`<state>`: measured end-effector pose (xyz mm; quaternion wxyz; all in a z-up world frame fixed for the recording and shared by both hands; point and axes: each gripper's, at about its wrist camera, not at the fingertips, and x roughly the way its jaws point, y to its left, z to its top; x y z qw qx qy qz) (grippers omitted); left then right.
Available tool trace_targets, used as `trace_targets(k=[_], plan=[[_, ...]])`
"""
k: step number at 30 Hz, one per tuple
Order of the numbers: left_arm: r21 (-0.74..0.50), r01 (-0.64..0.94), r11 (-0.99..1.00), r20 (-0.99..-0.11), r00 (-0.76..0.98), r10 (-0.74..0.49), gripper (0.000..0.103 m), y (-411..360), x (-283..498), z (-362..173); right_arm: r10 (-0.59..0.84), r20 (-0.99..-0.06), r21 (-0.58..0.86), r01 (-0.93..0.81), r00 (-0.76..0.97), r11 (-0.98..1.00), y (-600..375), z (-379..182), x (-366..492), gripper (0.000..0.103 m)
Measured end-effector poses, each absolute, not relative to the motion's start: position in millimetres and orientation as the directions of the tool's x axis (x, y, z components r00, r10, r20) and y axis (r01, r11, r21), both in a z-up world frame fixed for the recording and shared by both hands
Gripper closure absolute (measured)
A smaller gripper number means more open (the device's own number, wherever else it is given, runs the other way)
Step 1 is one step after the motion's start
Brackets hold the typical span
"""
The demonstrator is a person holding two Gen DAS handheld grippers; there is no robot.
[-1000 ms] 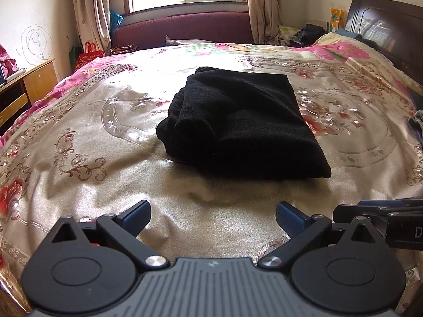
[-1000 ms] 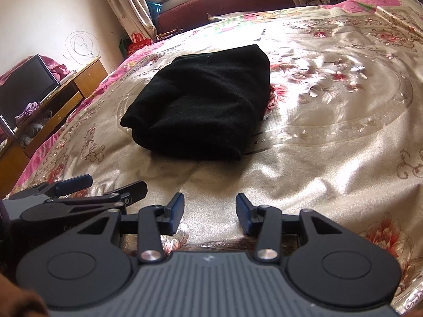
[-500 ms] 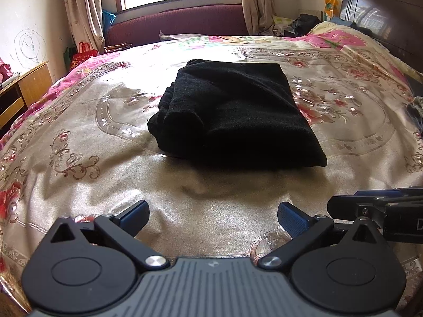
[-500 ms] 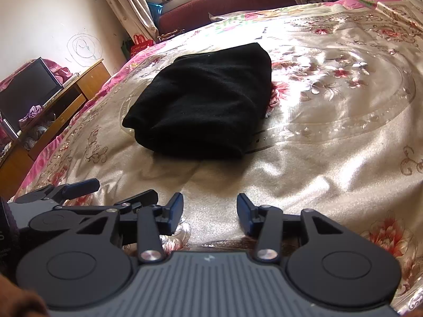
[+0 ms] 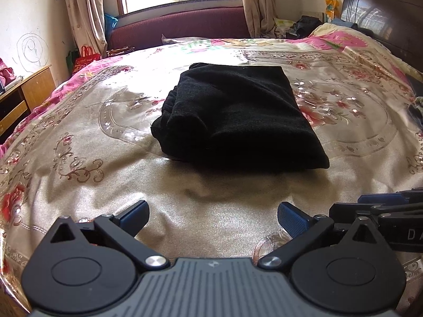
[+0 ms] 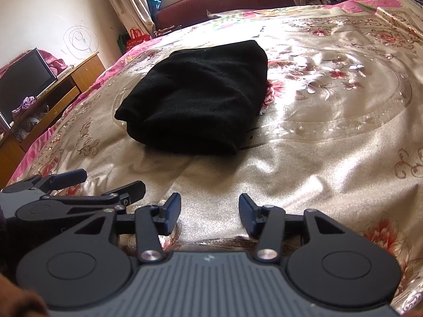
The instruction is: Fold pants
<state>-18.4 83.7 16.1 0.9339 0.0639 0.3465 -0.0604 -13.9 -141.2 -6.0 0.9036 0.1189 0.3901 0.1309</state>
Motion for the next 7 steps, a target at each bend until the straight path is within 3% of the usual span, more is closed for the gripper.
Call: trace_targets(k=[7], plan=[[0.093,0.163,0.982,-0.646,0.761,-0.065,0.000,81.4,-20.9,17.1,0.328,-0.675,0.318,-0.141,0.661,0.938,-141.5,-6.1,-14.0,0.050]])
